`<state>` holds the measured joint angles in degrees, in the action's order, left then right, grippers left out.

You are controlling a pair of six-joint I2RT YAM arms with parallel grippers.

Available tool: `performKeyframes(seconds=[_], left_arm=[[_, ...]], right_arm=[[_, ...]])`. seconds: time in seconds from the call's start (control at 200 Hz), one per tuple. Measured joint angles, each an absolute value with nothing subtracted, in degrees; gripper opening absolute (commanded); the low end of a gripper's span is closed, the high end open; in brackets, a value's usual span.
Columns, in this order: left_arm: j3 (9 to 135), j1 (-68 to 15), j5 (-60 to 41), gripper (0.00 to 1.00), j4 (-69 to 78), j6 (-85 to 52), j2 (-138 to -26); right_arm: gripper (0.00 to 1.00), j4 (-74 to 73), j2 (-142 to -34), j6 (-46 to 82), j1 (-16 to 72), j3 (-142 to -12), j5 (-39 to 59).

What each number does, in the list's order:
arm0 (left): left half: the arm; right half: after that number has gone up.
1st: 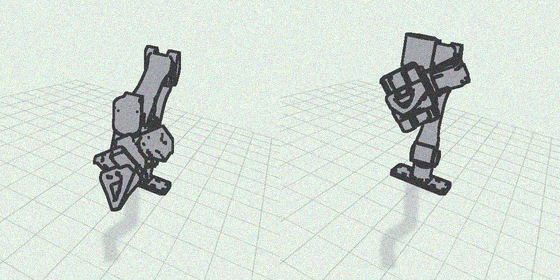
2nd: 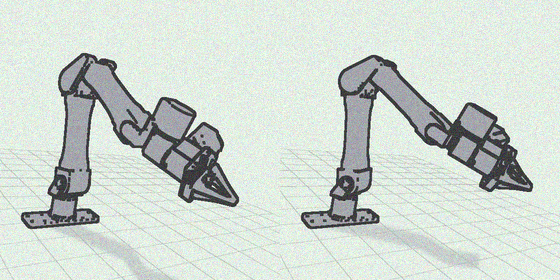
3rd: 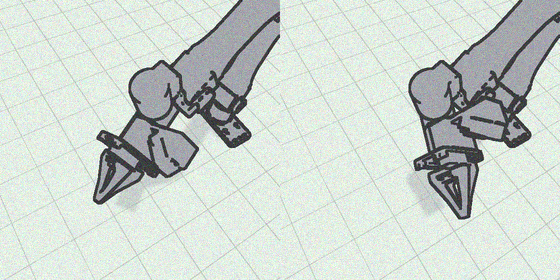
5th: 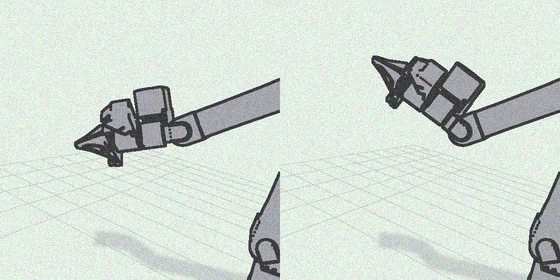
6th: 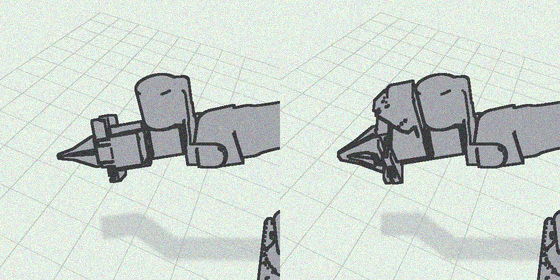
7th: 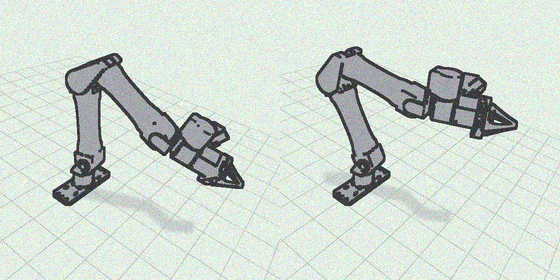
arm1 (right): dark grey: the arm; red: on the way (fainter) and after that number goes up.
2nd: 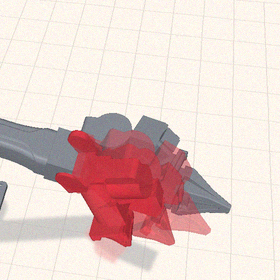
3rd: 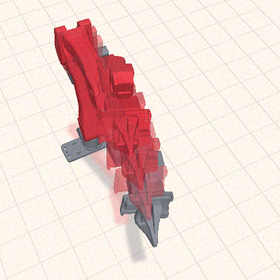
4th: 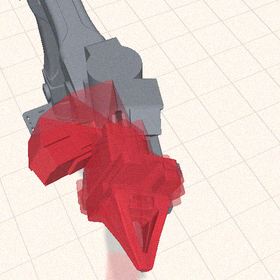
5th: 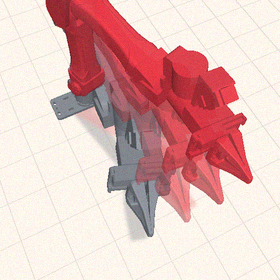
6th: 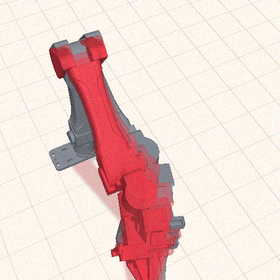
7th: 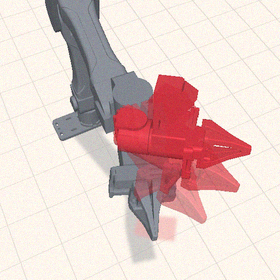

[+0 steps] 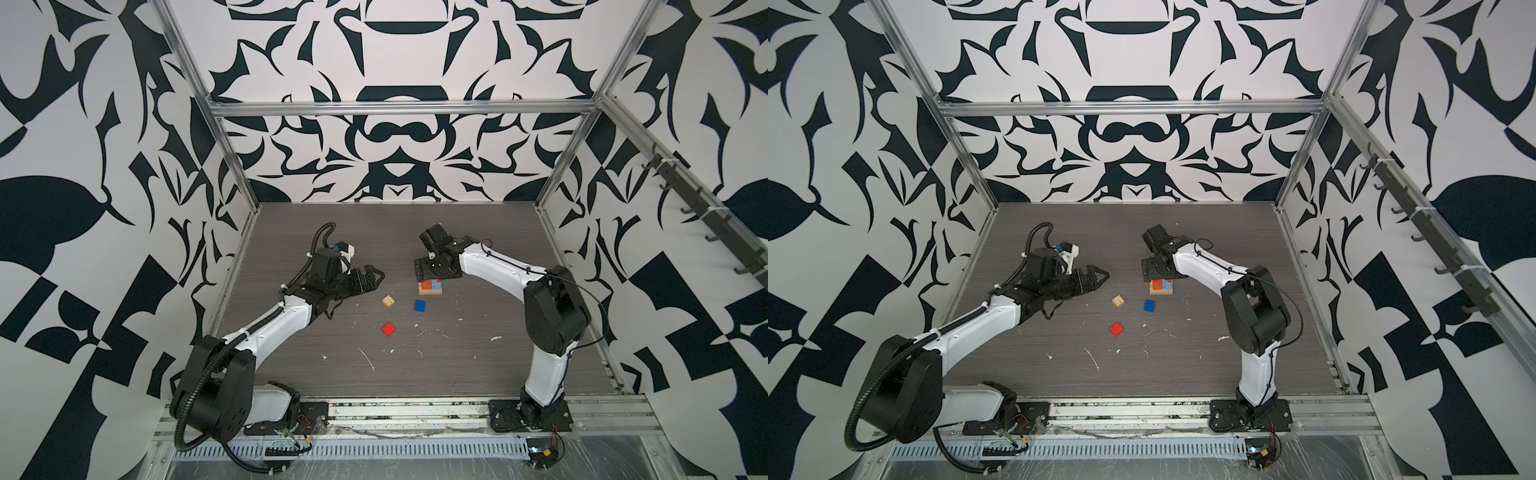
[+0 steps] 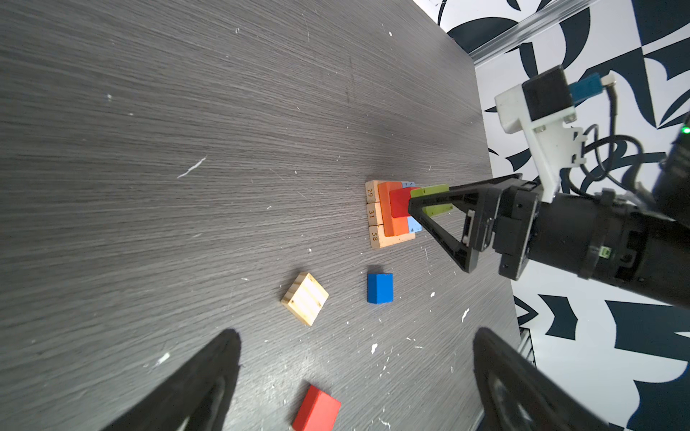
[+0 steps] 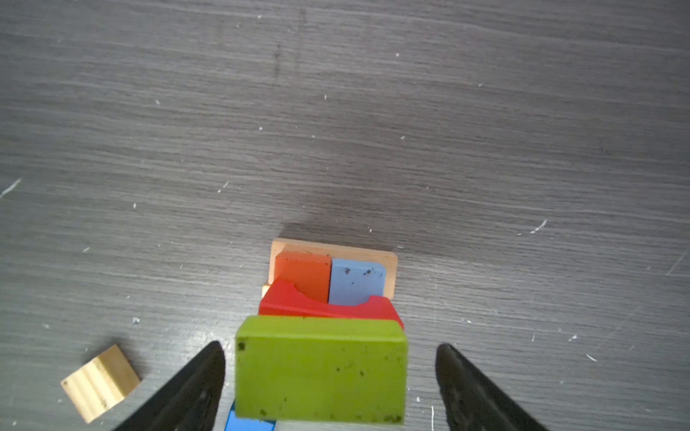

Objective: Build the wood block tower

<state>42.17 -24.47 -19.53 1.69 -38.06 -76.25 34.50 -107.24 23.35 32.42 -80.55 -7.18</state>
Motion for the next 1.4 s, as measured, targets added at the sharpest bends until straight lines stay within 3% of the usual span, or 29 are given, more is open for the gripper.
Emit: performKeyframes(seconds=[0.555,1.399], left_arm=[[42.2,-24.5,-19.5,0.99,1.7,-38.1,-76.2],[42.2,-24.8,-19.5,0.99,1.7,-38.1,-76.2]], right_arm=[[0.97,36.4,-100.2,18.0,32.2,-77.1,-4.4],[0.96,34.4,-101.4,18.0,28.8,-72.8,-3.2]])
